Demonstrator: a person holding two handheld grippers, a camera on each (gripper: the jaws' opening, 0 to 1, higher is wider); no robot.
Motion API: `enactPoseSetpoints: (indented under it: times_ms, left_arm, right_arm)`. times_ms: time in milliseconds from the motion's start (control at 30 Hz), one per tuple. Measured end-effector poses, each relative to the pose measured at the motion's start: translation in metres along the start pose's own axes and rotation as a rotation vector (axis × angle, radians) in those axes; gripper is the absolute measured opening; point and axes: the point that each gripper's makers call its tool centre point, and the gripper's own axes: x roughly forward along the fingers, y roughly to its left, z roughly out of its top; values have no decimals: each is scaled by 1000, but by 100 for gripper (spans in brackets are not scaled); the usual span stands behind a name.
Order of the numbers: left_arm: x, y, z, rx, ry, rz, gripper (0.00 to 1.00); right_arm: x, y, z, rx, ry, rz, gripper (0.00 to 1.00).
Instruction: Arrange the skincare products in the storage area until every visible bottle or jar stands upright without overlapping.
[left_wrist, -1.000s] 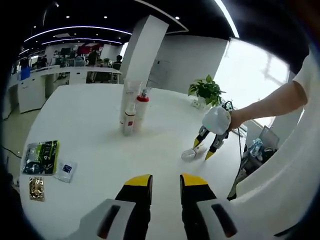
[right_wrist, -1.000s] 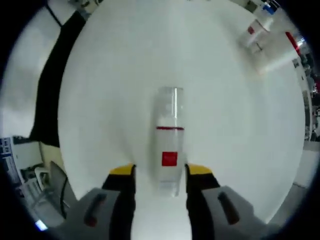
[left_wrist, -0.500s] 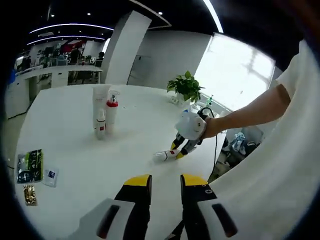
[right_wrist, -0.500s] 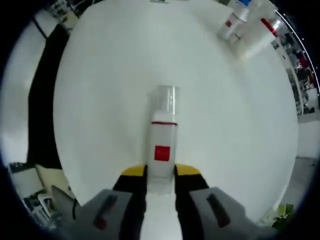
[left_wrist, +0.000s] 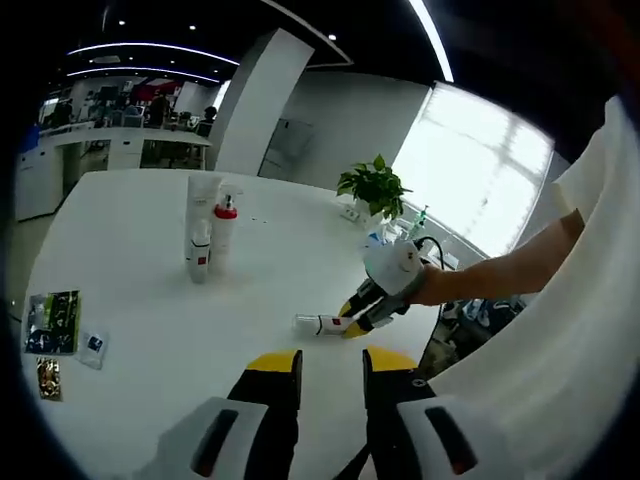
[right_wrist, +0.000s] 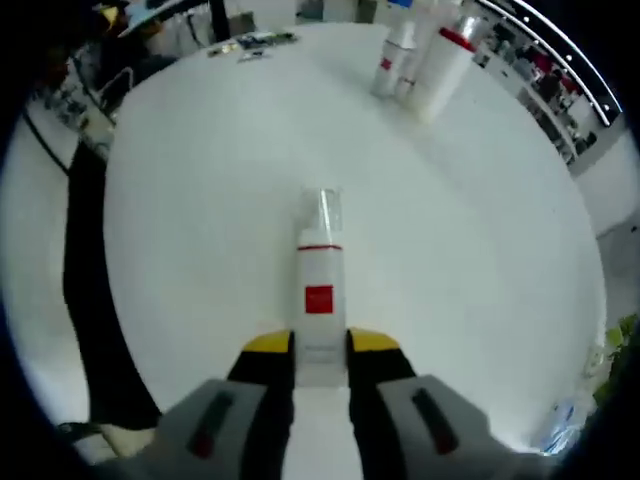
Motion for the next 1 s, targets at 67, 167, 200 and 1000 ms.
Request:
enactPoseSetpoints:
  times_ms: [67,167,200,1000]
  left_arm:
    - [2,3,-3,-31,10,1,25]
    - [2,9,0,-54,-11,18,25]
    - [2,11,2,-64,-22,24,25]
    - [6,26,31,-84,-55,27,35]
  right_arm:
    - [-5,4,12,69,-63,-3,17]
    - [-12,10,31,160,-151,0,17]
    - [-15,13,39,190,-183,10,17]
    - [-89,52,193,289,-629,80,17]
